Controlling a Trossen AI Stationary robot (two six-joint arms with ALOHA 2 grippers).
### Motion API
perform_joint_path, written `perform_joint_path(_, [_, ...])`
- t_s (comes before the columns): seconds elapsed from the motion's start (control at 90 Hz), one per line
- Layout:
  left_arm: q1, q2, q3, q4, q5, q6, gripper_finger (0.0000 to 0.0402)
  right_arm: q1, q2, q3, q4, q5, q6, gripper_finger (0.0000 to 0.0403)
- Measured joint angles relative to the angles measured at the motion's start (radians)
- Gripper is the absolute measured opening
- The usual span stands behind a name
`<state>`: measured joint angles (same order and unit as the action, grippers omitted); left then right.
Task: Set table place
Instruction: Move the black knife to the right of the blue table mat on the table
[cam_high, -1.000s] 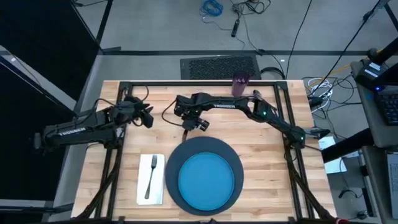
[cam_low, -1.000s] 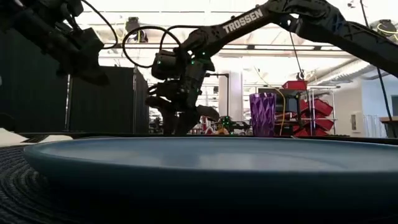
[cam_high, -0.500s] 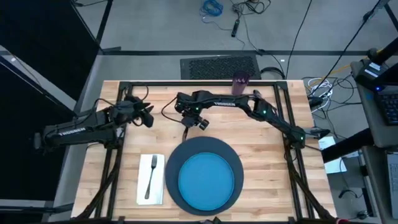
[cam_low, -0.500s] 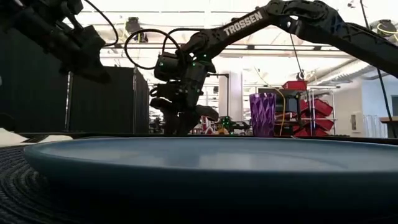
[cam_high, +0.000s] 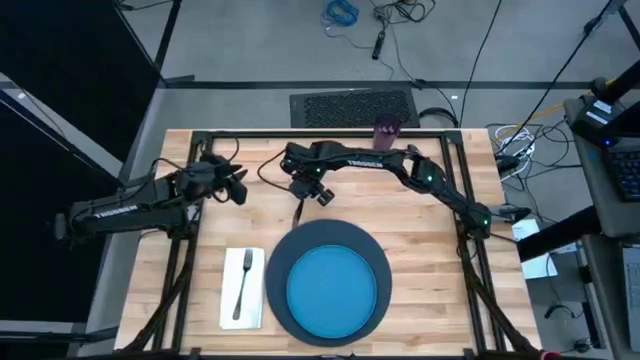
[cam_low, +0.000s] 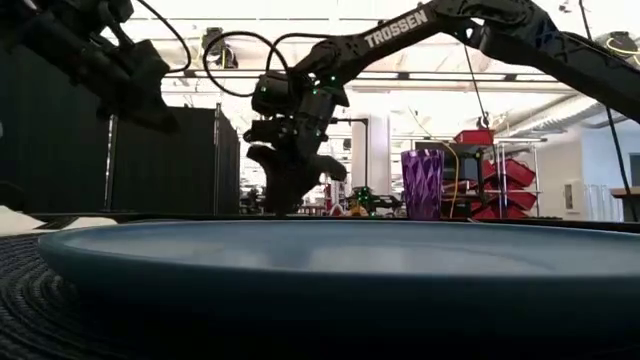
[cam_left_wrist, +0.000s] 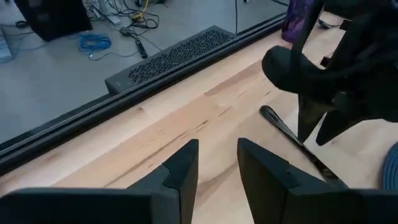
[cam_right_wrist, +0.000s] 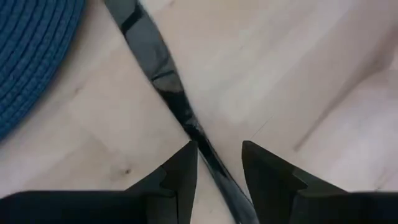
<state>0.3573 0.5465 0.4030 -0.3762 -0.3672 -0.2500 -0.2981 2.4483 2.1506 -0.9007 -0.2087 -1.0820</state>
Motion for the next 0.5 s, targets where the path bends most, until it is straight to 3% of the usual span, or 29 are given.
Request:
perform_joint_path(0.289, [0.000, 0.000, 0.000, 0.002, 0.000, 0.001, 0.0097, -0.004, 0.001, 0.000, 0.223, 0.004, 0.182, 0.0112])
perform_joint_path(0.5, [0.000, 0.000, 0.000, 0.001, 0.000, 0.002, 0.0097, -0.005, 0.009, 0.001, 0.175, 0.056, 0.236, 0.0112])
